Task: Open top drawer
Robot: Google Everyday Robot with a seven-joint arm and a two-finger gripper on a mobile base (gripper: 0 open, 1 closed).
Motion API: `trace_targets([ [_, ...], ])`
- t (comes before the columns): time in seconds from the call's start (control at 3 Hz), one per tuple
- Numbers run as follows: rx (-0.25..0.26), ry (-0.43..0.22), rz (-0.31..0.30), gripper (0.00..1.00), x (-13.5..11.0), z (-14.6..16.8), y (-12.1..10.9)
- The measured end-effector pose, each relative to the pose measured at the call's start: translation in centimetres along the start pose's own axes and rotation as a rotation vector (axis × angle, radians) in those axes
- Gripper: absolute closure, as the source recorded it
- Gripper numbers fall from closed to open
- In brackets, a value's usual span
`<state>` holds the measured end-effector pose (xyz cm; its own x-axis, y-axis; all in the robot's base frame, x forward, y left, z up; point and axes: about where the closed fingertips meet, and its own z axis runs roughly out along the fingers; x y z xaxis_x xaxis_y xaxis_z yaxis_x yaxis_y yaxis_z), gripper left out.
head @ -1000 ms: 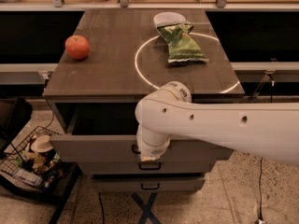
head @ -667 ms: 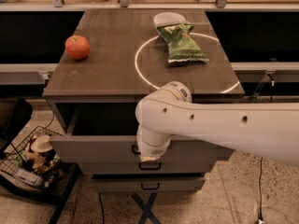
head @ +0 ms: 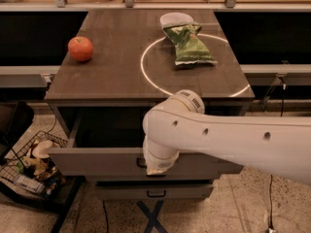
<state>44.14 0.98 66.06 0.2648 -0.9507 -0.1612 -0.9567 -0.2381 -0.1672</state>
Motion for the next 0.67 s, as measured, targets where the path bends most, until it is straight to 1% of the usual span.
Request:
trace_targets([
  [0.33, 0.013, -0.002, 0.008, 1.0, 0.28, -0.85, 0.97],
  [0.67, 0.013, -0.002, 0.008, 1.0, 0.29, -0.77, 1.0],
])
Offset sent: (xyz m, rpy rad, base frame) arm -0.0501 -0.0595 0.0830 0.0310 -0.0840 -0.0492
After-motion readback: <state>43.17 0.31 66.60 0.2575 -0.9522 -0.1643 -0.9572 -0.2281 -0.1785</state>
